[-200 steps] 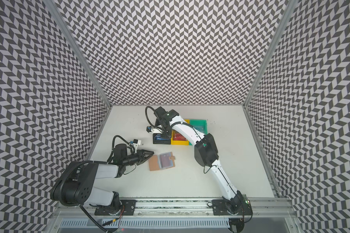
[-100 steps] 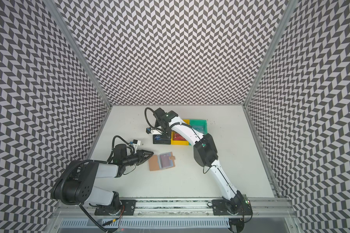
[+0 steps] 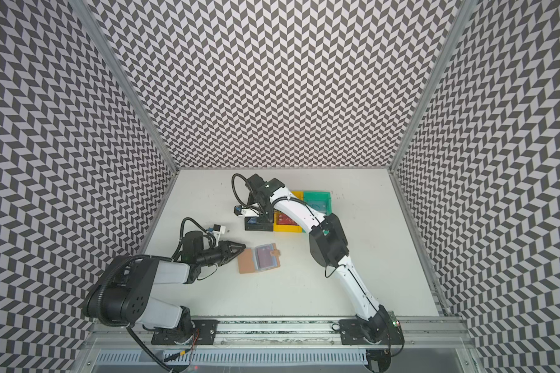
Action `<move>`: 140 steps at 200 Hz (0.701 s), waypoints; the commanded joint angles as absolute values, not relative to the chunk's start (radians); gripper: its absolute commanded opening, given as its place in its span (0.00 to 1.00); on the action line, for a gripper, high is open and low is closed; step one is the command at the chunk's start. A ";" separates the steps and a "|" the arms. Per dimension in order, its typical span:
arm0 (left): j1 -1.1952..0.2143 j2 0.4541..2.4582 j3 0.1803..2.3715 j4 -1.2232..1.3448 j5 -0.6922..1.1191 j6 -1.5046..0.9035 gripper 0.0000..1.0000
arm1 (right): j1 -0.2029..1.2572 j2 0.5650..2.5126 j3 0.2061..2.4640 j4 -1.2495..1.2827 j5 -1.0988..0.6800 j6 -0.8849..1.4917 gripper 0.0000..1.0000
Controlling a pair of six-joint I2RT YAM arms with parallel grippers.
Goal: Take the credit cards out of the card holder
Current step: Place the credit card in the storage box.
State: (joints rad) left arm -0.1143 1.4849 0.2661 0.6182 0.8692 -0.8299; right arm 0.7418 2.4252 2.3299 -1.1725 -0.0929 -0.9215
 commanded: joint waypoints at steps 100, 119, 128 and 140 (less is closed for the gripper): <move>-0.104 1.495 0.290 0.609 0.871 -0.815 0.31 | 0.738 2.468 2.317 -1.130 -0.033 -0.943 0.11; -0.102 1.493 0.289 0.608 0.871 -0.814 0.31 | 0.738 2.470 2.319 -1.124 -0.029 -0.945 0.13; -0.101 1.493 0.289 0.608 0.870 -0.813 0.31 | 0.738 2.470 2.318 -1.116 -0.028 -0.947 0.14; -0.102 1.493 0.290 0.608 0.870 -0.813 0.31 | 0.738 2.471 2.318 -1.112 -0.029 -0.946 0.15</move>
State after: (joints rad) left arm -0.1081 1.4887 0.2737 0.6106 0.8692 -0.8268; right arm 0.7391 2.4546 2.3230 -1.1450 -0.0357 -0.9360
